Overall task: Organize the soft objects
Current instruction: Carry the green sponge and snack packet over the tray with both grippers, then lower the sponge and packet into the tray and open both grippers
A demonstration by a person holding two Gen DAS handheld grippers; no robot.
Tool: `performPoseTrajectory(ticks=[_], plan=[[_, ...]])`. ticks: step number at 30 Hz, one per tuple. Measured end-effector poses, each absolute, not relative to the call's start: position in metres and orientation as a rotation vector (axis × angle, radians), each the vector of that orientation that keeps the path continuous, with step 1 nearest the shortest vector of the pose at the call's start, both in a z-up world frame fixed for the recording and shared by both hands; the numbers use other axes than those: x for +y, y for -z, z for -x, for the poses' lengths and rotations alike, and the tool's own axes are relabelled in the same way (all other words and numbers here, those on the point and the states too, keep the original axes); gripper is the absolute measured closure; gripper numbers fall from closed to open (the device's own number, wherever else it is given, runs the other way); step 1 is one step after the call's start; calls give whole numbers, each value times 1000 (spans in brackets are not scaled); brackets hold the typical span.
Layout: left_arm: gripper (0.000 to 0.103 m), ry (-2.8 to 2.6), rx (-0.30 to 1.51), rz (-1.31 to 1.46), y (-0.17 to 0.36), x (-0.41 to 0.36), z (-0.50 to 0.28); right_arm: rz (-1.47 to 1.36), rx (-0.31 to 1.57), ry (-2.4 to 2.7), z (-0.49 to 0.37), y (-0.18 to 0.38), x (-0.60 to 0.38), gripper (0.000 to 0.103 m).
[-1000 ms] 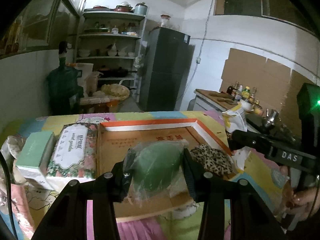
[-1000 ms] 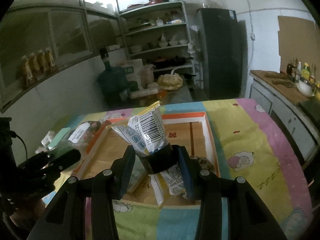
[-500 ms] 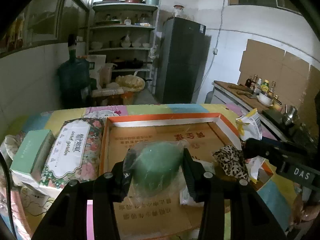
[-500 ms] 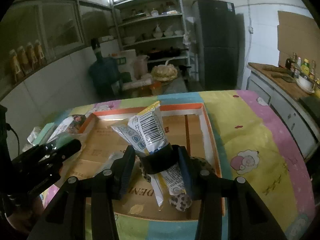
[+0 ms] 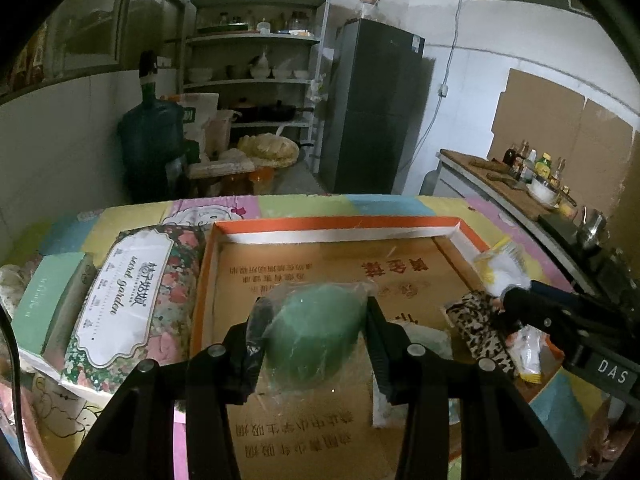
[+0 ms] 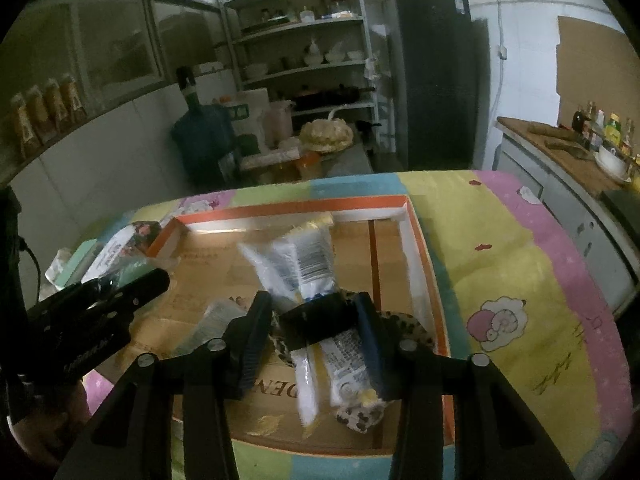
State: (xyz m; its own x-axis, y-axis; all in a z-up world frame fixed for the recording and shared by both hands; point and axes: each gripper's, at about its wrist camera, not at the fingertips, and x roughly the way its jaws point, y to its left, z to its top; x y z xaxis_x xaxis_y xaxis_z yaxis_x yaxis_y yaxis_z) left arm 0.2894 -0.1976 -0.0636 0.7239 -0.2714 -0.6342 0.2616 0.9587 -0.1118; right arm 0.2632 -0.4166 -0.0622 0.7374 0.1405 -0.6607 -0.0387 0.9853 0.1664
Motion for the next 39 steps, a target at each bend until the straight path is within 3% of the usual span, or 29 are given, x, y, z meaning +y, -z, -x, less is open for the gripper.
performPoseTrajectory(ticks=[17,28,32,39], plan=[[55,330,803,34,90,-203,-299,-149,767,-113,-269,77,-415,67],[34,368,766,50,82,-202,-289,-162,758,-130,-261,74,-412,67],[20,367,726,31,76,-203,-281,-192,744,-153,-256,71,-413,58],[18,388,688,49,64,-196,-270,-214,722,-153,-246,65,-416,56]])
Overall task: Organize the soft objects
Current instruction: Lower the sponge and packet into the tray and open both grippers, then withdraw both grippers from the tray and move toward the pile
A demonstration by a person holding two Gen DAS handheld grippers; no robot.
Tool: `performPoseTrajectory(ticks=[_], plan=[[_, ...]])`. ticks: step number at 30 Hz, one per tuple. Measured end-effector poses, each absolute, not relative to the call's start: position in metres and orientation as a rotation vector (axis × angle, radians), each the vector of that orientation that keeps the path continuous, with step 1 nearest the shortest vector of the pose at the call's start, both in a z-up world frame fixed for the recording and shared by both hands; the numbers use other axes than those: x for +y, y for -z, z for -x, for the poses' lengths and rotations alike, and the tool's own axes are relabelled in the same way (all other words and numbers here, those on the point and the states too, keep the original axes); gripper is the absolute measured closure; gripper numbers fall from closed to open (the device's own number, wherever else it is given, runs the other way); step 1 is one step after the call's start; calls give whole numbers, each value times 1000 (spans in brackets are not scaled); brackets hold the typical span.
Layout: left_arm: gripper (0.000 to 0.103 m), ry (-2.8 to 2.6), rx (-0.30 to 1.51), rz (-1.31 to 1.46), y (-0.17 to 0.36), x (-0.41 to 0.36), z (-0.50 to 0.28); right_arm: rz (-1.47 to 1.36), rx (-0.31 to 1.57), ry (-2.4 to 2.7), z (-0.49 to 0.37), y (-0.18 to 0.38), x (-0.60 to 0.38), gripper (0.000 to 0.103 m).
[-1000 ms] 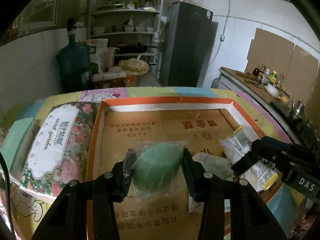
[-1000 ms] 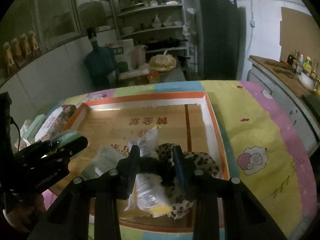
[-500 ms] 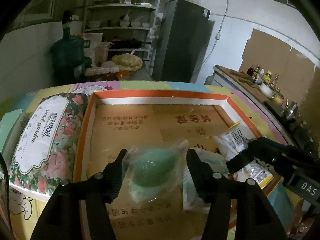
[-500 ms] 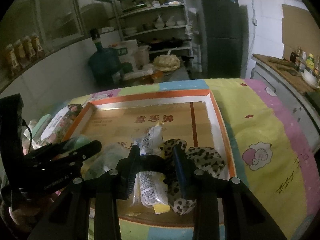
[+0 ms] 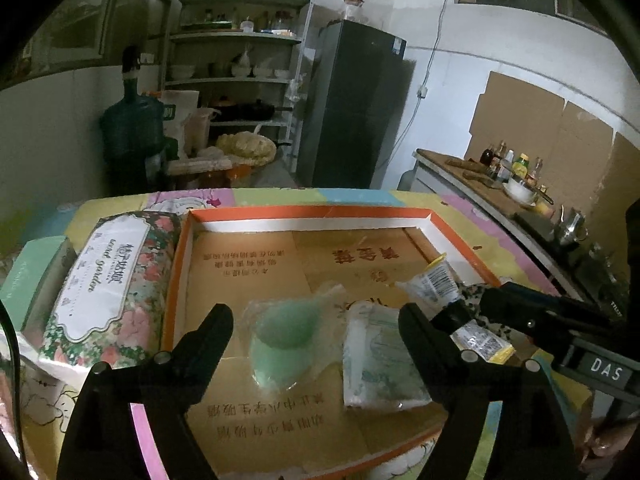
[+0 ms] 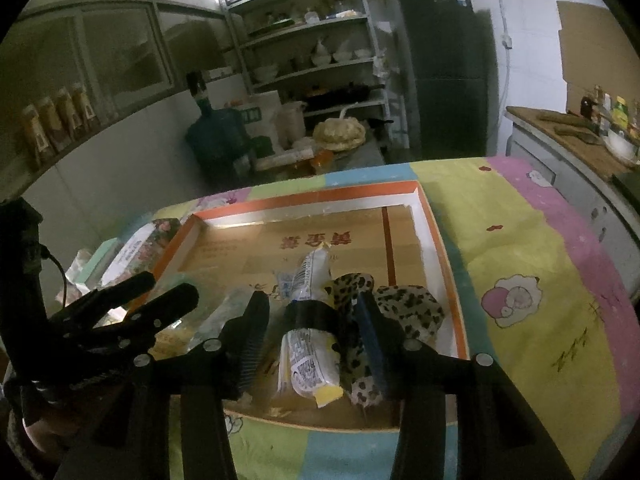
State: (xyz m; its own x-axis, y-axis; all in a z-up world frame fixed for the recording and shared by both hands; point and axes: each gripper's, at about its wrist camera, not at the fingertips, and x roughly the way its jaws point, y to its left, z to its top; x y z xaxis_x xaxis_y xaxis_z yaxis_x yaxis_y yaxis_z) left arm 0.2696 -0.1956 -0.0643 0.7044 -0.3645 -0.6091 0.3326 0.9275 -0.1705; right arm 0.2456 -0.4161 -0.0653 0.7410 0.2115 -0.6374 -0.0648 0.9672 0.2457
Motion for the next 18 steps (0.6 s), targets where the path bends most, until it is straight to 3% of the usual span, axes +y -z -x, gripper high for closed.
performPoseTrajectory(ticks=[4,7,18], plan=[[14,386,628,44,57,-191,-255,-225,711,-155,-238,62,-417,56],[12,404,600,31,49,-190,-247,-223,701,-149,-230,60,-414,46],[11,392,512,-46,28,-183,-211,-222,642,-150,-196,48,-400,45]])
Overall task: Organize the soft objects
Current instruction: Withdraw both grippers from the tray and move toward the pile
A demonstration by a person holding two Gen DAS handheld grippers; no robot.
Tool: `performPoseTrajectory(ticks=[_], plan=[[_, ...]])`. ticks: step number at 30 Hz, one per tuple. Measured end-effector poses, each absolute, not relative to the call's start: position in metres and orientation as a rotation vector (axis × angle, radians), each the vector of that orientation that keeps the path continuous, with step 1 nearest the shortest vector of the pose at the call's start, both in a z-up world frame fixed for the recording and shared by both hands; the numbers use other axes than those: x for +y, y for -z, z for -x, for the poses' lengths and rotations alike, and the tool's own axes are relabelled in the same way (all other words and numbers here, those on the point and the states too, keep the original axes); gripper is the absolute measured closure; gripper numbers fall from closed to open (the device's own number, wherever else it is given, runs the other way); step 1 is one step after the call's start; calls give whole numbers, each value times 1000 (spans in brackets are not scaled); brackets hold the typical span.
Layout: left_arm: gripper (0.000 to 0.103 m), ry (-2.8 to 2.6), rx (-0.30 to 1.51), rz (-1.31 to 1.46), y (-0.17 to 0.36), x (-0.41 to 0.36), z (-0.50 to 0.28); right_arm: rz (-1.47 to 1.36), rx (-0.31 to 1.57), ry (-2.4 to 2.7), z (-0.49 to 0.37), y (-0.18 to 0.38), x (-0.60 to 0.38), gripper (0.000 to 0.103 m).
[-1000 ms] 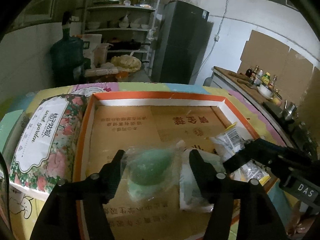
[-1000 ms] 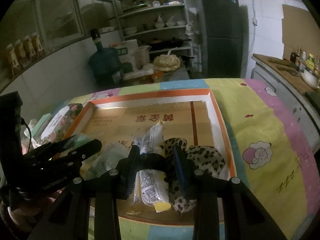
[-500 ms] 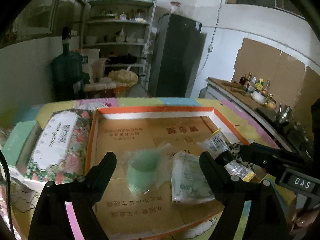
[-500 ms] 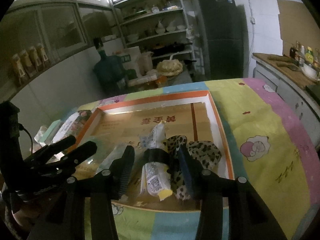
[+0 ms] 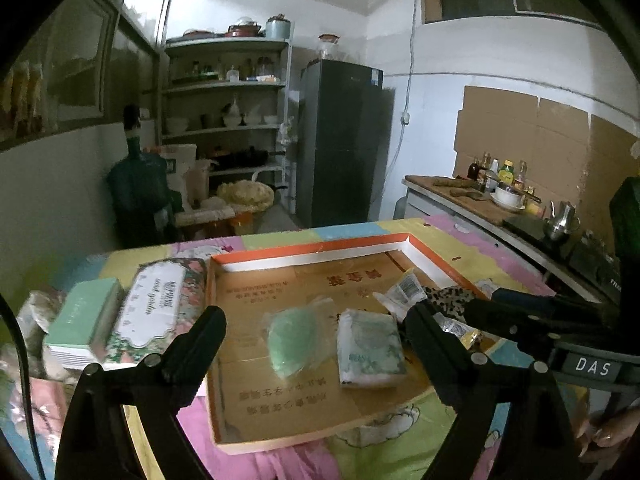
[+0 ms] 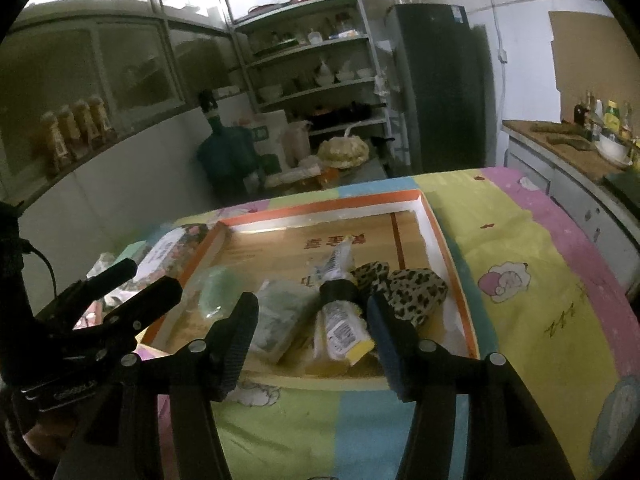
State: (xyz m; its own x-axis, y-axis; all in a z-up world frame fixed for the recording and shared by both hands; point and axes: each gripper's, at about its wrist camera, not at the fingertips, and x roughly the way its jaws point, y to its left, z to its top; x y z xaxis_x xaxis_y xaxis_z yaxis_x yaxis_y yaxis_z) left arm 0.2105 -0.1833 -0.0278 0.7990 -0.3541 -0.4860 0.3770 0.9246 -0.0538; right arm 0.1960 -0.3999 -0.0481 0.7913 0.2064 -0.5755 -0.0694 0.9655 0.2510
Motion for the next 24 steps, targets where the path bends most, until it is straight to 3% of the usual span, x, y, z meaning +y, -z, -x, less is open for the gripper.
performPoseTrajectory(ticks=[24], plan=[[11,285,377,-25,3,-116,-140,-219,554,-216,-138,29,-345,44]])
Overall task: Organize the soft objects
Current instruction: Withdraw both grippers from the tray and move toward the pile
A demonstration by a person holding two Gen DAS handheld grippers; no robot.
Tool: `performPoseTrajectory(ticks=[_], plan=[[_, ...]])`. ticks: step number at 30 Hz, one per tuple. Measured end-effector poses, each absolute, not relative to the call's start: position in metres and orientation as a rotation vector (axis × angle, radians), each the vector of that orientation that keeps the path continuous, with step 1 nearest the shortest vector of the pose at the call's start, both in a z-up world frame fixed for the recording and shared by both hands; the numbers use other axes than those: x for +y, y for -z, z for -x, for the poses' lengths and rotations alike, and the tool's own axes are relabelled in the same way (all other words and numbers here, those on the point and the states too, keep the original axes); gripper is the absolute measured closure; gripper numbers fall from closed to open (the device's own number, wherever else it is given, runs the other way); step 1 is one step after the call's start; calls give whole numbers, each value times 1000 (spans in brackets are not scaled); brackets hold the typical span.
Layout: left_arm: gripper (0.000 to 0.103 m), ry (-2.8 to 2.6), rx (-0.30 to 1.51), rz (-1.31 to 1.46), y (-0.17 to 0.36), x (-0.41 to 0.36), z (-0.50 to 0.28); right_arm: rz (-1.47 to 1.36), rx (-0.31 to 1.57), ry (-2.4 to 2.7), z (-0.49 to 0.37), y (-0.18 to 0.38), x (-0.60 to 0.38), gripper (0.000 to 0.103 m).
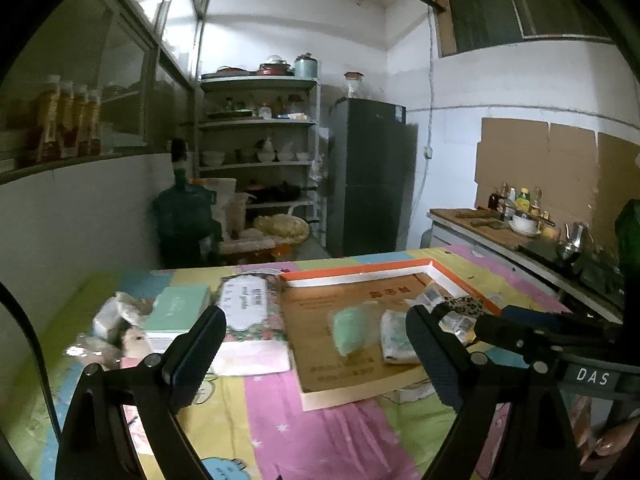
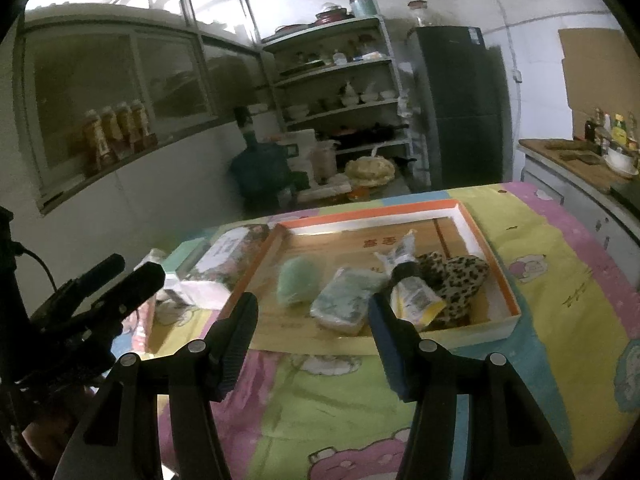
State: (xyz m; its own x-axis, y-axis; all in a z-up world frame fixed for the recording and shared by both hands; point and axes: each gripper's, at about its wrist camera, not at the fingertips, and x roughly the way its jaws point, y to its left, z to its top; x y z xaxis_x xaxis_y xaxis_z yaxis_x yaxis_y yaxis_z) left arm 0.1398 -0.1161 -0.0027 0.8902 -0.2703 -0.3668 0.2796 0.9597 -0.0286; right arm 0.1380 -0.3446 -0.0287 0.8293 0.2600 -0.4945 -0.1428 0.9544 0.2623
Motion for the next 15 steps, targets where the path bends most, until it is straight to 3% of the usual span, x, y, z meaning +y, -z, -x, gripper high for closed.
performPoseTrajectory(ticks=[15], plan=[[11,170,314,4,-5,-43,-108,-161,537,-313,-127,23,-281,44]])
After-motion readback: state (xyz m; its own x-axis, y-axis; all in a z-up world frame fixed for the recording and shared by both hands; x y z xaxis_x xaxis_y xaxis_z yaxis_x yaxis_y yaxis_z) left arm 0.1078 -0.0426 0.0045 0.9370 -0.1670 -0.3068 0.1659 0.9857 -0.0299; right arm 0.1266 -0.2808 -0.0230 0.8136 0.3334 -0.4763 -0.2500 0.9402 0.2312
